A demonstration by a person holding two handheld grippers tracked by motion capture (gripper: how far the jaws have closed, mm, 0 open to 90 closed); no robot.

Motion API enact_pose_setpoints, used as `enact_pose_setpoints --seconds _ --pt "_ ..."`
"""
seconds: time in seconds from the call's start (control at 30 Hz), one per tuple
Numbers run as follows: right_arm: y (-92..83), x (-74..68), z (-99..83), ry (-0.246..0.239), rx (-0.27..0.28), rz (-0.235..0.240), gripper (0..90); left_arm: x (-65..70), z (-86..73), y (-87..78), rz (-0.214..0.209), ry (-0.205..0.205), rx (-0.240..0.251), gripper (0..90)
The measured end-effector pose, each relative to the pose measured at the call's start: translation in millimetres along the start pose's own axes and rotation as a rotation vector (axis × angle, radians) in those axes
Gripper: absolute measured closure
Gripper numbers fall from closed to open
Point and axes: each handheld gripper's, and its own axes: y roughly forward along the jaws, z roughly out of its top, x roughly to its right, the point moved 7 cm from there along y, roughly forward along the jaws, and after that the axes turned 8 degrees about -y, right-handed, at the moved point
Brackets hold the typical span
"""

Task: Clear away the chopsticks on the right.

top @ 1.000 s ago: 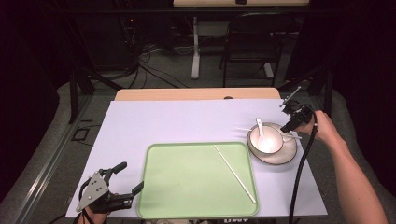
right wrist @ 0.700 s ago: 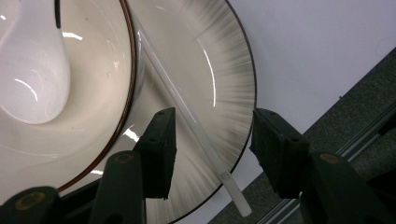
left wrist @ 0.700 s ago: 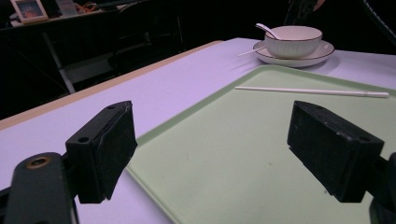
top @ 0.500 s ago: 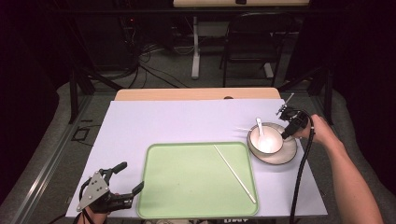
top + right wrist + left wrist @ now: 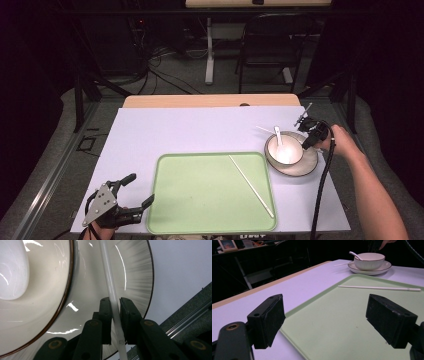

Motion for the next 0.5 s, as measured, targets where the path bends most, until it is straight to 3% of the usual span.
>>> enact_pose_setpoints --seconds 0.07,0.17,0.2,0.23,0.27,0.33,0.37,0.4,0.43,0.47,0.5 --pt "1.3 -0.7 0.1 0.017 0.024 -0.001 82.7 0.1 0.0 0.2 -0.001 0.000 0.001 15.4" --pt "-1.6 -0.3 -2.2 0.019 0.000 0.001 83.4 0.1 0.0 0.0 -0.001 0.001 0.000 15.4" --pt "0.1 -1.9 -1.1 0.041 0.037 0.010 83.5 0.2 0.0 -0.1 0.000 -0.002 0.002 15.4" --pt "-1.6 -1.4 -2.0 0.042 0.027 0.000 83.6 0.0 0.1 -0.2 0.000 0.000 0.002 15.4" --pt "-0.3 -3.0 -0.3 0.092 0.075 -0.010 83.6 0.0 0.1 -0.1 0.001 -0.002 0.002 15.4" --pt "-4.8 -2.2 -1.0 0.098 0.086 -0.010 83.6 0.0 0.0 -0.1 0.000 -0.001 0.001 15.4" --pt "-9.8 -1.4 -3.3 0.089 0.054 -0.017 83.7 0.1 0.0 0.0 0.000 0.000 0.000 15.4" --pt "-9.2 -1.5 -1.2 0.102 0.113 -0.035 83.6 0.2 0.0 -0.1 -0.001 -0.001 0.001 15.4" --pt "-13.1 -3.3 -1.8 0.116 0.110 -0.032 83.6 0.3 0.1 -0.2 -0.001 -0.002 0.002 15.4" --pt "-21.7 -3.6 -6.0 0.104 0.047 -0.016 83.7 0.1 0.1 -0.2 0.000 0.000 0.002 15.4" --pt "-22.3 -5.3 -4.8 0.129 0.090 -0.033 83.7 0.3 0.1 -0.2 0.000 -0.002 0.002 15.4"
